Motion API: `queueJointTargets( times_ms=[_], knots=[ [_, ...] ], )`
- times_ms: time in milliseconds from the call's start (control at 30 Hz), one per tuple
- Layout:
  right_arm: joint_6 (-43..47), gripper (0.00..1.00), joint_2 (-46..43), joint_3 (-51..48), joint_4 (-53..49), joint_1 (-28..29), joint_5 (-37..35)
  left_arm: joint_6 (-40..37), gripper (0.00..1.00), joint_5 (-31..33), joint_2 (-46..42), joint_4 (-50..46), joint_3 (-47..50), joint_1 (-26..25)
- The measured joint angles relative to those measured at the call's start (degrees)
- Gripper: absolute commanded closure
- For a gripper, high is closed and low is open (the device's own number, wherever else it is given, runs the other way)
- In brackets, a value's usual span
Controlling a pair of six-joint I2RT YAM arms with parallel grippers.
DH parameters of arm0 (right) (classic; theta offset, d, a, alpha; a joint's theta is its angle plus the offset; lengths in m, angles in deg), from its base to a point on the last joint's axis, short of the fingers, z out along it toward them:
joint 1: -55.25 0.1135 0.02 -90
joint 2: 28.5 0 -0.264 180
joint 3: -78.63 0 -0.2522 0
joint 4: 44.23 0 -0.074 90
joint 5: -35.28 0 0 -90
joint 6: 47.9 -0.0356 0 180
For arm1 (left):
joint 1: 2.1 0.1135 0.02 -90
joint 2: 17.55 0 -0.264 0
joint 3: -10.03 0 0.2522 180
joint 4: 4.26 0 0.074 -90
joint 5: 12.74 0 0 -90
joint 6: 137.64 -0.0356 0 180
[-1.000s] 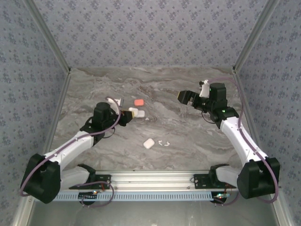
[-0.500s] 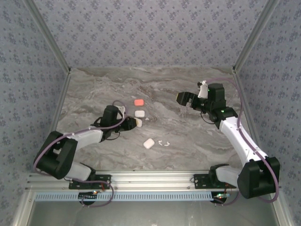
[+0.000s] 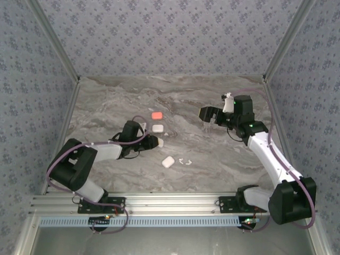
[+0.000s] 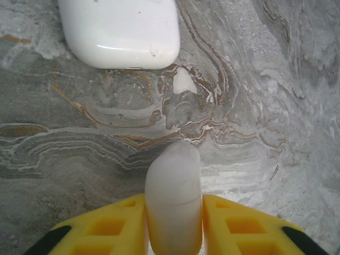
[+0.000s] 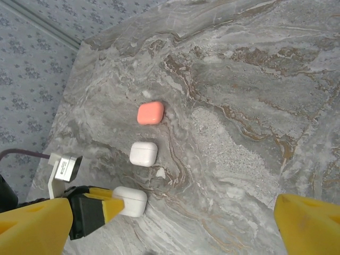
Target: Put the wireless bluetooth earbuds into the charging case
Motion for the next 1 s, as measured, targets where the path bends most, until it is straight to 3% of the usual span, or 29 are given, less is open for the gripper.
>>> queueJointTargets(
  times_ms=[367,633,800,1000],
  knots=[
    [3.8,0.0,-1.8,0.2,-3.7,0.1,-3.4,-2.3,0.34,3.9,-1.1,-4.9,-0.9,0.4],
    [12.5,0.0,-5.6,0.6,-4.7,0.3,-3.7,-5.1,0.21,7.4,-11.3,-10.0,-0.9,3.8],
    [27.6,0.0,-6.6,1.5,-7.6,3.9,0.7,-7.1,0.13,11.5,-21.6,-13.0,-1.2,7.3],
    [52.5,0.0,-2.5,7.8,-18.3,18.0,-2.5,-8.9,0.09,19.4,-31.8,-15.6,-1.7,9.5]
  ],
)
